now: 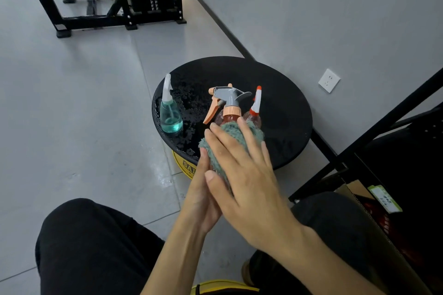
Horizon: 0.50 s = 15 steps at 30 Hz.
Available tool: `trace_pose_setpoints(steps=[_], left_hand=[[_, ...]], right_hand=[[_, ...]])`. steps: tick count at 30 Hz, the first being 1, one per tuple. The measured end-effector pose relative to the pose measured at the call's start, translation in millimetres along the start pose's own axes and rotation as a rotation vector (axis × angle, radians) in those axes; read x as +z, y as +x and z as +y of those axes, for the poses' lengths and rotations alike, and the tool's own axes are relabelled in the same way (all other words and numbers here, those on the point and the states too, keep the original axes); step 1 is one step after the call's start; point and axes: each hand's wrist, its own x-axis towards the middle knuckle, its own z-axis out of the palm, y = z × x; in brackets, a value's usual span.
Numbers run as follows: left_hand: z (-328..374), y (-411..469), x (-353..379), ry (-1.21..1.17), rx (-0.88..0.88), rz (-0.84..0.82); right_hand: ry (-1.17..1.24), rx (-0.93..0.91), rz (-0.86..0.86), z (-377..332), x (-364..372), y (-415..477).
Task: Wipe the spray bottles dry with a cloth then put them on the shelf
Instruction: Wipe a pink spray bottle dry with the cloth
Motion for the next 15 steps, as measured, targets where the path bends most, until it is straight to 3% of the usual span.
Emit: trace_pose_setpoints(steps=[7,15], left_hand=[[-3.0,-0.1,3.9,0.176,-0.018,-0.071],[-9.9,0.9,-5.4,0.037,0.0,-0.033]], right_hand=[[0.148,0.104,0.028,18.5,-19.1,34.1],[-0.031,0.031,0.067,1.5,6.0,-0.2]])
